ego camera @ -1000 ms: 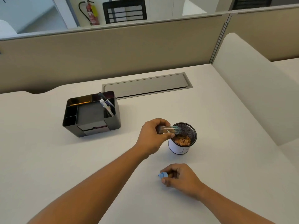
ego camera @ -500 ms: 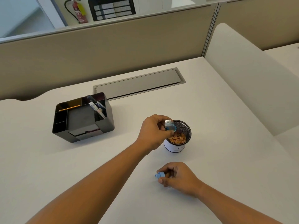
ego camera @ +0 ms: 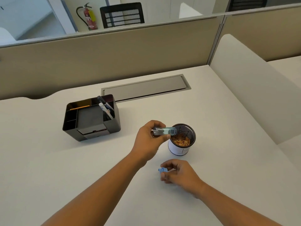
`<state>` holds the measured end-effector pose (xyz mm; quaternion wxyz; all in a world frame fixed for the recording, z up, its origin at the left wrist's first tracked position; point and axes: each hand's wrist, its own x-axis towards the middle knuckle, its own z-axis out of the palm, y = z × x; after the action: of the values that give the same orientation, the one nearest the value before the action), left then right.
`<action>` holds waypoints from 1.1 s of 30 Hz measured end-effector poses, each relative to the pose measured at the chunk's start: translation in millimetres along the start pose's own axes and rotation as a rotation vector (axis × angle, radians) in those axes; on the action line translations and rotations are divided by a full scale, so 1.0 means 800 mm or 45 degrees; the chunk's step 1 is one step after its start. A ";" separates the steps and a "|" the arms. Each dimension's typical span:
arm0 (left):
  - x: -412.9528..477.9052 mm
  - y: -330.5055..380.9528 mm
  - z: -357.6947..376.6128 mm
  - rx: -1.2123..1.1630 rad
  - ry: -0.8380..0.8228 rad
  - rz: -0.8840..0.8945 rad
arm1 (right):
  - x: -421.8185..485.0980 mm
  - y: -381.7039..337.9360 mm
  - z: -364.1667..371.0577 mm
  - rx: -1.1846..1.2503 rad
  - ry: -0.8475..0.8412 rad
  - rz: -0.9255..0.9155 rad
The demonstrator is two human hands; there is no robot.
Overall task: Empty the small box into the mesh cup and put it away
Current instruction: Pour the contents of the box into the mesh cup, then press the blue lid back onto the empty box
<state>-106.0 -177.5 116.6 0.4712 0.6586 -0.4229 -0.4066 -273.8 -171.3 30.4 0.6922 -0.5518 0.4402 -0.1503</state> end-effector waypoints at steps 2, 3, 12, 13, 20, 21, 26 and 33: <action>-0.020 -0.005 -0.016 -0.024 0.060 -0.016 | -0.002 -0.020 0.006 0.017 -0.004 -0.053; -0.030 -0.008 -0.025 -0.038 0.096 -0.027 | -0.004 -0.032 0.009 0.024 -0.009 -0.085; -0.130 -0.026 -0.088 -0.361 0.260 -0.113 | -0.029 -0.138 0.036 0.017 -0.008 -0.359; -0.140 -0.028 -0.092 -0.387 0.265 -0.100 | -0.035 -0.148 0.040 0.013 -0.045 -0.380; -0.187 -0.039 -0.116 -0.478 0.288 -0.011 | -0.062 -0.186 0.083 -0.472 -0.205 -0.550; -0.190 -0.039 -0.118 -0.479 0.291 -0.002 | -0.064 -0.189 0.086 -0.537 -0.211 -0.569; -0.202 -0.042 -0.133 -0.409 0.323 0.014 | -0.070 -0.196 0.104 -0.789 -0.210 -0.718; -0.204 -0.048 -0.148 -0.312 0.325 0.054 | -0.070 -0.206 0.115 -0.975 -0.216 -0.884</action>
<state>-39.6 16.4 128.7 0.6062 0.6336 -0.3206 -0.3581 -188.5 -131.2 203.0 0.3835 -0.8891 0.1972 -0.1537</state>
